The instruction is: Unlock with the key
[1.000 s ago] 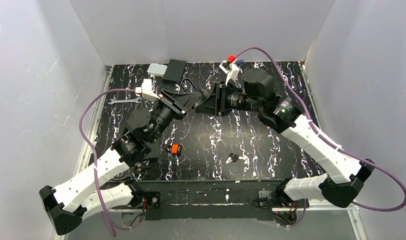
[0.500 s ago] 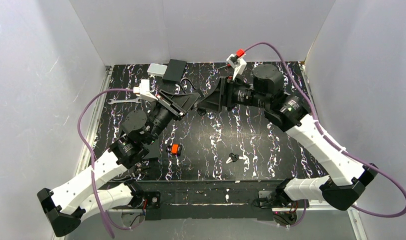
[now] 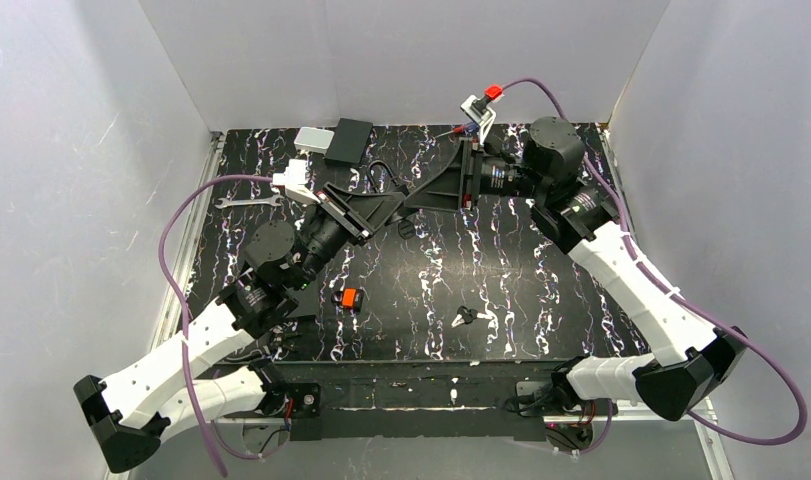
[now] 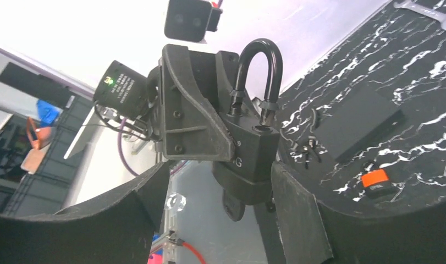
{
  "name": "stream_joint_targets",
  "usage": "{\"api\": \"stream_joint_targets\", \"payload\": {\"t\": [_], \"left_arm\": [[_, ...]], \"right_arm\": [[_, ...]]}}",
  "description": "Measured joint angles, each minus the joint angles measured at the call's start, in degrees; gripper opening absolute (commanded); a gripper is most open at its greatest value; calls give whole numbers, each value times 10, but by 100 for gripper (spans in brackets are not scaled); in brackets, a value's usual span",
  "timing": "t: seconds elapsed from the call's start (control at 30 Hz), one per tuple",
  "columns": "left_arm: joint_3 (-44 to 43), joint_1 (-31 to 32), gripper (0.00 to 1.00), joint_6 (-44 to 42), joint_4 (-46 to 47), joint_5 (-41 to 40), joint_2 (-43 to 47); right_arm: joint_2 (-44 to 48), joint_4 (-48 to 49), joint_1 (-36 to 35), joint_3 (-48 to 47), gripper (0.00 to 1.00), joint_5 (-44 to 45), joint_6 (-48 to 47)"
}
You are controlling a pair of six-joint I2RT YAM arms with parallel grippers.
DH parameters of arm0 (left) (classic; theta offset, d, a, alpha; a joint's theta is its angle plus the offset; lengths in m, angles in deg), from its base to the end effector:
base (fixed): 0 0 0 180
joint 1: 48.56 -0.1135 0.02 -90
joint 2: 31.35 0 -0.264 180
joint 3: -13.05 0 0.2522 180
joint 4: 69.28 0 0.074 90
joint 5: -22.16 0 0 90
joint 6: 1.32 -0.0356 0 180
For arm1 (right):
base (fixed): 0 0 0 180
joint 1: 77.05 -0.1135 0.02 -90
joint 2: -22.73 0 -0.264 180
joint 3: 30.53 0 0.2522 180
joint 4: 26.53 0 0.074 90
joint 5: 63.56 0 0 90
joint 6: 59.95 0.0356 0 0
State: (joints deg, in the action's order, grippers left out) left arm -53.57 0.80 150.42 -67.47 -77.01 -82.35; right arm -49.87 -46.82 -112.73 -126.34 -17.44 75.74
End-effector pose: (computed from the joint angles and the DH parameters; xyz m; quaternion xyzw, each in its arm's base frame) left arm 0.1351 -0.1487 0.4193 -0.1277 0.5795 -0.6358 0.4935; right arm 0.2069 0.1789 0.4699 -0.2141 0.6602 0.6335 0.3421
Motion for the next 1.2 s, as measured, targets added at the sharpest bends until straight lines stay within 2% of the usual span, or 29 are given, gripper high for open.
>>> {"api": "stream_joint_targets", "payload": {"t": [0.27,0.43,0.63,0.7,0.83,0.9,1.07,1.2], "left_arm": [[-17,0,0,-2,2,9,0],[-25,0,0,-2,1,11,0],[-36,0,0,-2,7,21,-17],[-36,0,0,-2,7,23,-20],[-36,0,0,-2,8,24,-22],[-36,0,0,-2,10,23,-21],[-36,0,0,-1,12,24,-22],[-36,0,0,0,19,24,-23]], "right_arm": [[-5,103,11,20,72,-68,71],[-9,131,12,20,80,-80,88],[-25,118,4,20,83,-103,90],[-33,101,1,20,79,-107,85],[-43,74,0,20,60,-110,75],[-44,74,0,20,54,-116,77],[-44,94,0,20,51,-127,95],[-44,118,0,25,43,-129,114]]}}
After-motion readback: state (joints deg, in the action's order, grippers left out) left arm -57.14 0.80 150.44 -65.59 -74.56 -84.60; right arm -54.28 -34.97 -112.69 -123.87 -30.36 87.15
